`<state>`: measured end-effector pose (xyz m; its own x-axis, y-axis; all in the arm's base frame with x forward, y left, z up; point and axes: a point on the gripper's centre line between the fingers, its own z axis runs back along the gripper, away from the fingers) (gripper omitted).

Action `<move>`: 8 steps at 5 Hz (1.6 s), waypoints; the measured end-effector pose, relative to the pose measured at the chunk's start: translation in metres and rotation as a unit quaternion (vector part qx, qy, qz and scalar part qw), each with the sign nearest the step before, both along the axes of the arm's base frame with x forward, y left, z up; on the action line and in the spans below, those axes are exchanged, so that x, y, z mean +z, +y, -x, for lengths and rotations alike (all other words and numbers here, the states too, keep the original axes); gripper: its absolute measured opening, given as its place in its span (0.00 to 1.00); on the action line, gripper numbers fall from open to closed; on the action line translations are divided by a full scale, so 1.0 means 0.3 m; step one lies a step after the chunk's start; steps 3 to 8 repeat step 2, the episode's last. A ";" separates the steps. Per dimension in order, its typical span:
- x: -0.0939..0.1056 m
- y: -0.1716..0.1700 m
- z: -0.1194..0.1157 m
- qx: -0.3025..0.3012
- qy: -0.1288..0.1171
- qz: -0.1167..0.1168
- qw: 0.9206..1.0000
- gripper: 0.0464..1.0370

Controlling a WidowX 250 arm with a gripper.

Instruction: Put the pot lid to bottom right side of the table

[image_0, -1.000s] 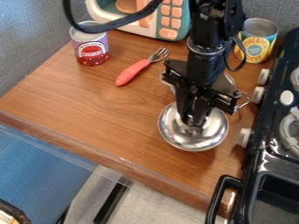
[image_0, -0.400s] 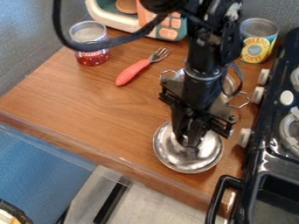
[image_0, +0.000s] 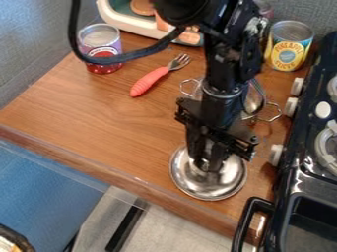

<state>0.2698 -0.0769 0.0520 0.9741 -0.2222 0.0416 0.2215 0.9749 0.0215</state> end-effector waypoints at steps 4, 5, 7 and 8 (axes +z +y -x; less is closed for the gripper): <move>0.155 0.023 0.032 0.027 -0.049 -0.002 0.998 0.98; 0.155 0.023 0.032 0.027 -0.049 -0.002 0.998 0.98; 0.155 0.023 0.032 0.027 -0.049 -0.002 0.998 0.98; 0.155 0.023 0.032 0.027 -0.049 -0.002 0.998 0.98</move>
